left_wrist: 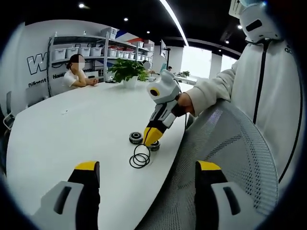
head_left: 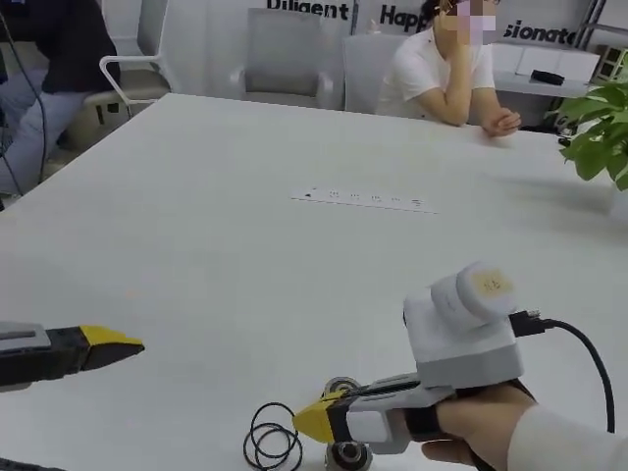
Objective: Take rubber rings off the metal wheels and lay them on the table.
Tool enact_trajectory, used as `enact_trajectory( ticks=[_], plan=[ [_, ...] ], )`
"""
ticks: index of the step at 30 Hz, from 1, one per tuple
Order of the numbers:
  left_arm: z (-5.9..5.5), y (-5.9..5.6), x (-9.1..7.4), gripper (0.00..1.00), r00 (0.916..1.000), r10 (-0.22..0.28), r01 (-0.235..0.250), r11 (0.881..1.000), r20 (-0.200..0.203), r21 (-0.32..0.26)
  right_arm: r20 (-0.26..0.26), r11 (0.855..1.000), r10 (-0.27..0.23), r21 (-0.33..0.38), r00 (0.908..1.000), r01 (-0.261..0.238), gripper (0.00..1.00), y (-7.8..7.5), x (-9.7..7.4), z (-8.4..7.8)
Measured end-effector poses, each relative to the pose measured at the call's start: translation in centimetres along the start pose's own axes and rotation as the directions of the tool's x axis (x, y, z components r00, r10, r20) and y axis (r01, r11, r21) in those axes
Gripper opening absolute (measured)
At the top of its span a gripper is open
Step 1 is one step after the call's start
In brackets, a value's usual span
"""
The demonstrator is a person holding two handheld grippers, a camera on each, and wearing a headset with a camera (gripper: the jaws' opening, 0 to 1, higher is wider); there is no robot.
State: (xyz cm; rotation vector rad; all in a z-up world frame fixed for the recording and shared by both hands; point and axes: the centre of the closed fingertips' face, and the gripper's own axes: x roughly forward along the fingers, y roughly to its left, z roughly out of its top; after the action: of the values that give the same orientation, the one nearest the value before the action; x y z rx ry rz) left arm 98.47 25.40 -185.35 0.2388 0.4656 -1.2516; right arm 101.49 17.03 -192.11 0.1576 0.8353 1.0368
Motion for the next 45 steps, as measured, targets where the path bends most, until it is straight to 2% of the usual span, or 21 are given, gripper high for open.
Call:
enact_trajectory(
  ticks=[5, 12, 17, 25, 31, 36, 45],
  plan=[
    [-0.5, -0.4, 0.4, 0.78, 1.0, -0.001, 0.001, 1.0, -0.008, -0.018, -0.011, 1.0, 0.001, 0.008, 0.9999, -0.001, 0.0, -0.3, 0.5, -0.4],
    [-1.4, -0.5, 0.8, 0.77, 0.9986, 0.001, -0.002, 1.0, -0.052, -0.015, -0.032, 1.0, -0.024, 0.005, 0.9992, 0.024, 0.0, -0.8, 0.8, -1.0],
    [-1.4, -0.4, 0.7, 0.76, 0.9989, 0.006, -0.007, 1.0, -0.046, -0.026, -0.035, 0.999, -0.037, 0.011, 0.9987, 0.037, 0.0, -1.3, 0.8, -1.3],
    [-1.7, -0.3, 0.7, 0.76, 0.9983, 0.009, -0.011, 1.0, -0.057, -0.027, -0.03, 0.999, -0.052, -0.003, 0.9982, 0.052, 0.0, -1.6, 1.2, -1.1],
    [-1.7, -0.3, 0.7, 0.76, 0.9983, 0.011, -0.013, 0.999, -0.056, -0.029, -0.041, 0.998, -0.059, -0.026, 0.9974, 0.058, 0.0, -1.7, 1.3, -1.2],
    [-1.7, -0.3, 0.7, 0.75, 0.9983, 0.009, -0.011, 0.999, -0.058, -0.031, -0.057, 0.993, -0.087, -0.085, 0.9946, 0.082, 0.04, -1.8, 1.5, -1.4],
    [-1.7, -0.2, 0.7, 0.74, 0.9982, 0.015, -0.017, 0.999, -0.058, -0.03, -0.065, 0.989, -0.103, -0.111, 0.9926, 0.095, 0.02, -2.2, 1.6, -1.5]
  ],
)
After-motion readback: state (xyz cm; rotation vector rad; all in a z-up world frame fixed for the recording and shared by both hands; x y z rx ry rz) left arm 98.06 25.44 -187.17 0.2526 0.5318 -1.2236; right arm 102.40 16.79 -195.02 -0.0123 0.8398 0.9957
